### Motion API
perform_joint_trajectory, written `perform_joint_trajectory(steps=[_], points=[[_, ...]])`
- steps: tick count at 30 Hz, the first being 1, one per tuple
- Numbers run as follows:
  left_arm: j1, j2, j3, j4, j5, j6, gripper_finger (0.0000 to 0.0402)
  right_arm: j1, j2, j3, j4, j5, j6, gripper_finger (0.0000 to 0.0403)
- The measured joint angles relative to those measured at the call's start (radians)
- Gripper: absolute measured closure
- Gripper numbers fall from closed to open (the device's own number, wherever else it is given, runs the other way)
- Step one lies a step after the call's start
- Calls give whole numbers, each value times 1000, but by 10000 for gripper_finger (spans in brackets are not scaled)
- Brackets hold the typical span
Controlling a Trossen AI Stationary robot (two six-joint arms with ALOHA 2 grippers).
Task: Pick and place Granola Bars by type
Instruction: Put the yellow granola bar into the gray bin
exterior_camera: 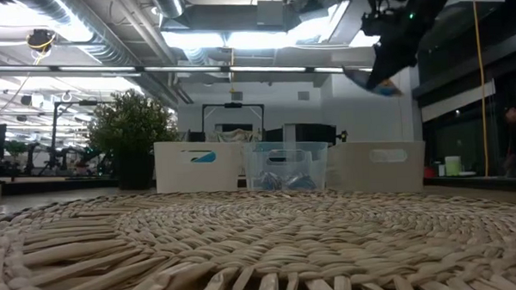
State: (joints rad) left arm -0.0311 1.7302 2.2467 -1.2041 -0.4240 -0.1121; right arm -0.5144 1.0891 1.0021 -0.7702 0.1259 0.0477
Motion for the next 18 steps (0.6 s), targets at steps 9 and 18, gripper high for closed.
perform_joint_trajectory(steps=[9,18], points=[[5,0,0,0,-1,30,167,0,64,-80,84,-25,25,376],[14,0,0,0,-2,47,167,-27,209,-79,144,-31,-14,330]])
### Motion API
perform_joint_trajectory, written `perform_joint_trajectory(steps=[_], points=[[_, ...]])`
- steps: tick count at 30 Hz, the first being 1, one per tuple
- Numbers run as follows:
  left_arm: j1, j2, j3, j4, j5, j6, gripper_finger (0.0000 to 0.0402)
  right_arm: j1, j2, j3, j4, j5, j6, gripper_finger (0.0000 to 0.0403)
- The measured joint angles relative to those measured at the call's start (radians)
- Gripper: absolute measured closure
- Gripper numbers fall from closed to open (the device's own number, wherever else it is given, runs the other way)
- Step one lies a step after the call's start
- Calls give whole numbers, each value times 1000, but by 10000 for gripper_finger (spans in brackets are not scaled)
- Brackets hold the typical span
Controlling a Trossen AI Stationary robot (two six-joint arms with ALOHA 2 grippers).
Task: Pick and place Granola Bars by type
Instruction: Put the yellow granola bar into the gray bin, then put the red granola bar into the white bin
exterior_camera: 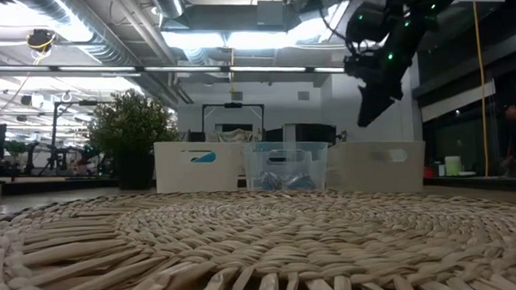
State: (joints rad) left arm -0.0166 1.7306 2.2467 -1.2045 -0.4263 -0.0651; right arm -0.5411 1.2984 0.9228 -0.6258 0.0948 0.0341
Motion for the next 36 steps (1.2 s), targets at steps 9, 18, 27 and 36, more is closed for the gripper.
perform_joint_trajectory(steps=[9,18,27,36], points=[[0,0,0,0,0,0,167,-46,40,17,-22,-197,-175,323],[0,0,0,0,-29,-48,167,-106,70,293,-66,-210,-484,231],[0,0,0,0,-58,62,167,-212,304,582,-78,-198,-655,126],[42,0,0,-4,-193,140,167,-216,606,763,-164,-185,-664,164]])
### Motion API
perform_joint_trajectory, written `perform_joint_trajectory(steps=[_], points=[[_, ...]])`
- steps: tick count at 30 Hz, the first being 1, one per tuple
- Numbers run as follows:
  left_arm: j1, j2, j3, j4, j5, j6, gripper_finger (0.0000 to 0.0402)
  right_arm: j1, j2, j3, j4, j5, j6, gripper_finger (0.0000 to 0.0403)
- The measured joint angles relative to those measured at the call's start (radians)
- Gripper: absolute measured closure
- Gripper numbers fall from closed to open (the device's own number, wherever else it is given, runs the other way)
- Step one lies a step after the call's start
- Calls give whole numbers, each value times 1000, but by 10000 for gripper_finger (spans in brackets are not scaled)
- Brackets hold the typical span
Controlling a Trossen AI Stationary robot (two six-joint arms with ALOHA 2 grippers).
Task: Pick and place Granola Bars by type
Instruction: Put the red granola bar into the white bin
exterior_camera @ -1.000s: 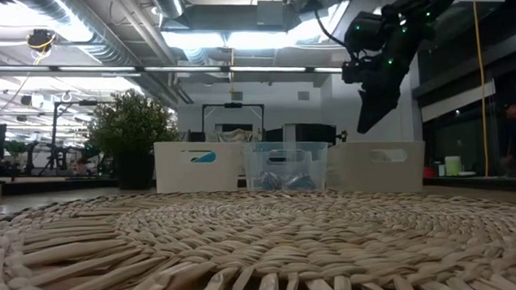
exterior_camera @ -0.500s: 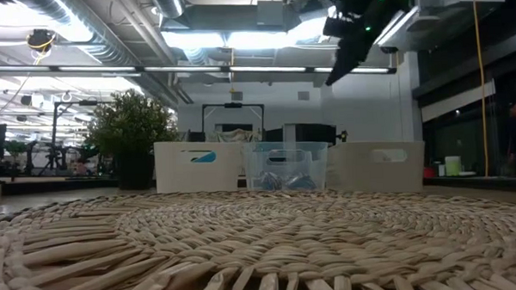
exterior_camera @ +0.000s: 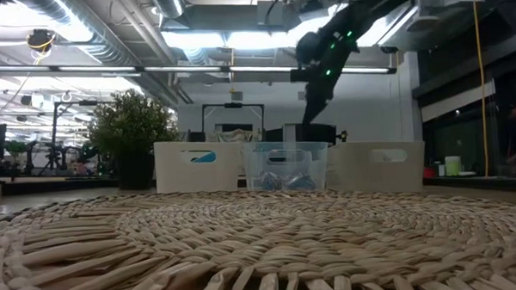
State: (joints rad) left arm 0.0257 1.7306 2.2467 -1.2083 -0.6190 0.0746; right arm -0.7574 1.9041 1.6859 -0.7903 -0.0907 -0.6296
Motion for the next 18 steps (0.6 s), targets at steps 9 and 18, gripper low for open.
perform_joint_trajectory(steps=[9,18], points=[[45,0,0,0,49,12,167,0,155,72,-77,11,20,207],[56,0,0,-3,63,26,167,0,199,73,-161,5,24,216]])
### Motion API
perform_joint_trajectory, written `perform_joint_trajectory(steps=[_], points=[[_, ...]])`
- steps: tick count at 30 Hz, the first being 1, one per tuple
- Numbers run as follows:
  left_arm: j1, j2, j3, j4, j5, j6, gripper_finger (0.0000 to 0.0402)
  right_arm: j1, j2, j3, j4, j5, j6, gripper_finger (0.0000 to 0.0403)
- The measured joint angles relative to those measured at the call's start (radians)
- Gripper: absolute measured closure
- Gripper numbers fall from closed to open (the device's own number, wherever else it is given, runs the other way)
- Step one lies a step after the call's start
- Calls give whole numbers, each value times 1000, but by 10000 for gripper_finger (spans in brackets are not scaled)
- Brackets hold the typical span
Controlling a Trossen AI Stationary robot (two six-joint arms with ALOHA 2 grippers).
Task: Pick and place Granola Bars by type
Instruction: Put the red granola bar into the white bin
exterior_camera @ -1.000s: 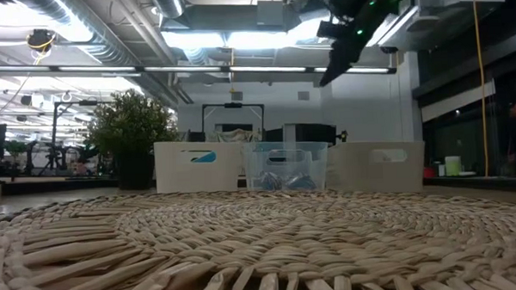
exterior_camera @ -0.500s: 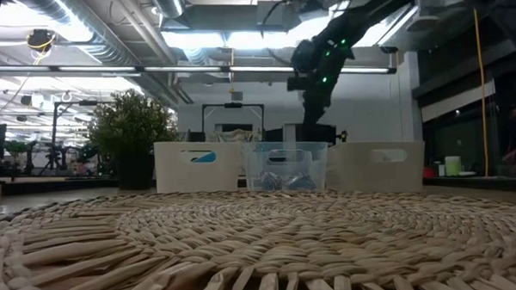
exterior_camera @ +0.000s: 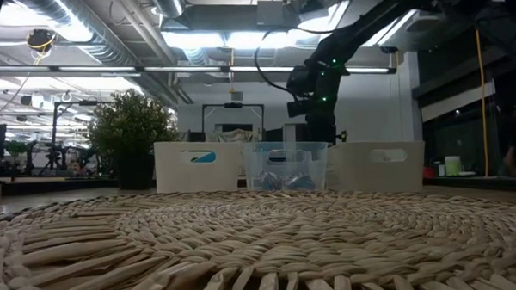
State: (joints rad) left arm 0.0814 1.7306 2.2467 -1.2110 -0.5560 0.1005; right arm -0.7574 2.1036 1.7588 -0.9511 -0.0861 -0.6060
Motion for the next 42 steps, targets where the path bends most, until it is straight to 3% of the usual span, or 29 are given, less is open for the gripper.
perform_joint_trajectory(steps=[42], points=[[0,0,0,1,18,0,167,15,68,-94,177,-59,51,222]])
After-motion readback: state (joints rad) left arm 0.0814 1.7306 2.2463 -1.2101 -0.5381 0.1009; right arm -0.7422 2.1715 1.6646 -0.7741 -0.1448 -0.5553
